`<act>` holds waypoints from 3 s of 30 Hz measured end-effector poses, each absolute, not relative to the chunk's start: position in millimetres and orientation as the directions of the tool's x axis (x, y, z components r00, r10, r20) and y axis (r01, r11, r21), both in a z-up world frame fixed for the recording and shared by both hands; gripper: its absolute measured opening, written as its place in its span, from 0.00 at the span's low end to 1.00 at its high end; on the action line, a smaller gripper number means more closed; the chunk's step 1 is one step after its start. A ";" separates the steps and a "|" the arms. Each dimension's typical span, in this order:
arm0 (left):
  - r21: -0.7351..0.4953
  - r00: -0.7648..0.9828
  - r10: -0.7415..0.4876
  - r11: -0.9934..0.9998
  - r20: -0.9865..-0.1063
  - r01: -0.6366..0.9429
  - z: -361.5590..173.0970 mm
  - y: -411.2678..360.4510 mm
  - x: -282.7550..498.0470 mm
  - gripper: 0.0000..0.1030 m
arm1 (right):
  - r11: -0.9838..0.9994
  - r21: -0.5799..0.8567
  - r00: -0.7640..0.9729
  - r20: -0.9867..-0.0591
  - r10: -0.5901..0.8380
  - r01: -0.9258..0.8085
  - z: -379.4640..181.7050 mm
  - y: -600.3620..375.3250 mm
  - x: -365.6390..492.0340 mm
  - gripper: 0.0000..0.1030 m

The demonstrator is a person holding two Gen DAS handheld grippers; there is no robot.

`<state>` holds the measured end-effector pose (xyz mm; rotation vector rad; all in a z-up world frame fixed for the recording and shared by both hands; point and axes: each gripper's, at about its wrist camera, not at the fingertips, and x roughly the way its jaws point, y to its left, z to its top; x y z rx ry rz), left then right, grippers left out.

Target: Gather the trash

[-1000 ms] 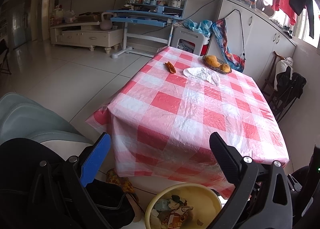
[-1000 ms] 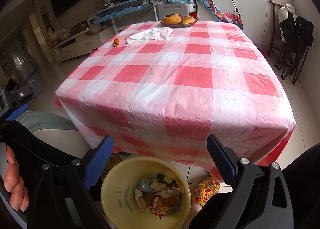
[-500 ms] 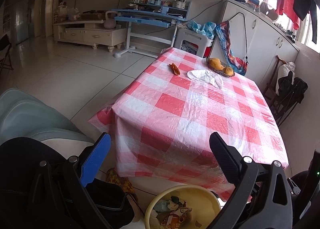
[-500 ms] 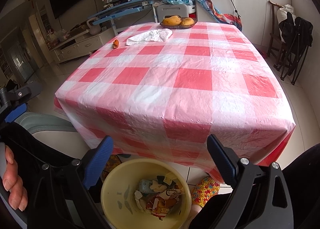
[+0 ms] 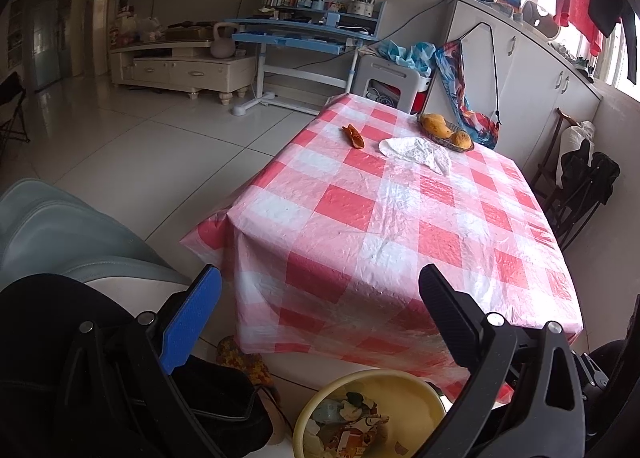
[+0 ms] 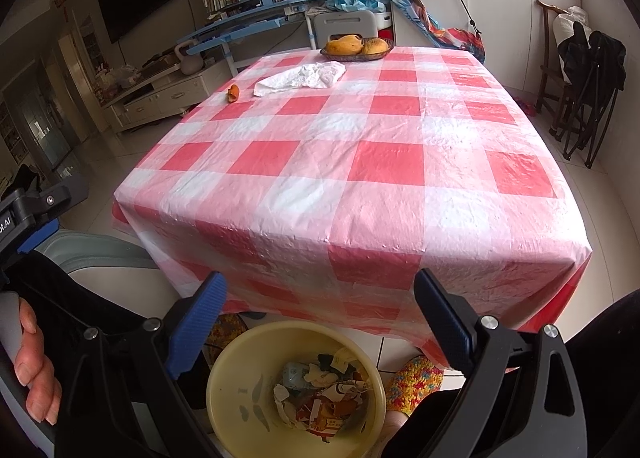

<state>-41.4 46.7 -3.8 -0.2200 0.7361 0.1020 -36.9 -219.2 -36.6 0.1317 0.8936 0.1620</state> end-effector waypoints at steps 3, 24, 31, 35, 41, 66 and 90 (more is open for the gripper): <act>-0.163 0.737 0.015 0.972 -0.676 -0.169 -4.0 46.6 -41.4 0.93 | 0.980 0.181 0.616 -0.763 0.196 -0.088 -36.1 -217.6 -37.2 0.88; -0.189 0.723 -0.008 0.967 -0.690 -0.170 -6.5 49.6 -38.9 0.93 | 0.972 0.143 0.585 -0.779 0.226 -0.185 -39.3 -172.8 -39.0 0.90; -0.213 0.725 -0.019 0.961 -0.689 -0.177 -4.9 52.4 -38.3 0.93 | 0.974 0.126 0.578 -0.787 0.215 -0.190 -41.1 -167.9 -38.2 0.90; -0.211 0.725 -0.022 0.962 -0.688 -0.171 -4.5 51.3 -37.4 0.93 | 0.974 0.118 0.584 -0.784 0.212 -0.194 -38.5 -166.5 -38.2 0.90; -0.230 0.729 -0.030 0.957 -0.684 -0.177 -2.9 52.4 -36.4 0.93 | 0.977 0.100 0.580 -0.791 0.194 -0.190 -41.2 -165.8 -36.7 0.90; -0.243 0.723 -0.038 0.953 -0.690 -0.182 -5.5 58.0 -33.8 0.93 | 0.972 0.001 0.558 -0.818 0.136 -0.235 -53.6 -150.9 -36.4 0.90; -0.302 0.767 -0.061 0.937 -0.639 -0.177 0.7 68.0 -46.6 0.93 | 0.971 0.179 0.605 -0.760 0.238 -0.157 -19.7 -177.8 -14.0 0.90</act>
